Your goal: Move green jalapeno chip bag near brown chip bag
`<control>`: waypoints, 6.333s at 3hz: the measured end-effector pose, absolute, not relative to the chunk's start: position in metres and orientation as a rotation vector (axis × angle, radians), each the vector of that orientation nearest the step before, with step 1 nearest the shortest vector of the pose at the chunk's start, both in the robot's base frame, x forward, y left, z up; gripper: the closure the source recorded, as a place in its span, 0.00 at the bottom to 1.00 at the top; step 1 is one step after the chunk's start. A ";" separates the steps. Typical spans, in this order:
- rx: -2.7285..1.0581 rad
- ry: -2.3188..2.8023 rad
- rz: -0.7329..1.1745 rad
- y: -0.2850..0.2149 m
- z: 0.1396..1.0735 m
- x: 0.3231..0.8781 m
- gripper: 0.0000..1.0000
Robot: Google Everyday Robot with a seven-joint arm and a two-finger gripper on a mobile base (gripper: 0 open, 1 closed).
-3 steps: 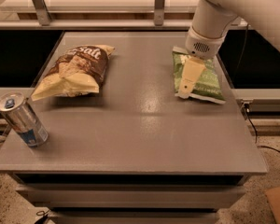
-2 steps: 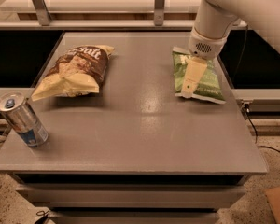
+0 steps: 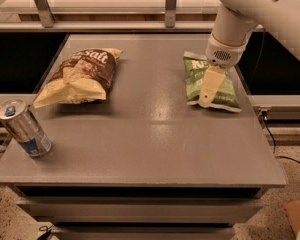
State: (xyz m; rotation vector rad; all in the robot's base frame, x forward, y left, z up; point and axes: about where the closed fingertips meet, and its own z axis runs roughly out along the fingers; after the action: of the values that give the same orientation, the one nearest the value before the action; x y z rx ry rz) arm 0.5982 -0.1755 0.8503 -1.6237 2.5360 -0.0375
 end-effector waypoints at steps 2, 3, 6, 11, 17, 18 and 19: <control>-1.652 2.515 0.050 -0.173 0.840 0.595 0.64; -1.652 2.515 0.050 -0.173 0.844 0.595 0.87; -1.674 2.365 0.021 -0.158 0.907 0.595 1.00; -2.084 1.890 -0.057 0.004 0.972 0.600 1.00; -2.100 1.956 -0.040 0.087 0.933 0.628 0.13; -2.111 1.958 -0.031 0.089 0.930 0.630 0.00; -2.114 1.949 -0.015 0.089 0.929 0.633 0.00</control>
Offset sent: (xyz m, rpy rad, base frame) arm -0.0085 0.0020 -0.0117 0.0710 0.0513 0.0408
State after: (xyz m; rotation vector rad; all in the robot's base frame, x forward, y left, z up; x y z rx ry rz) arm 0.6329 0.0888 0.9294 -2.1135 1.9485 -0.0147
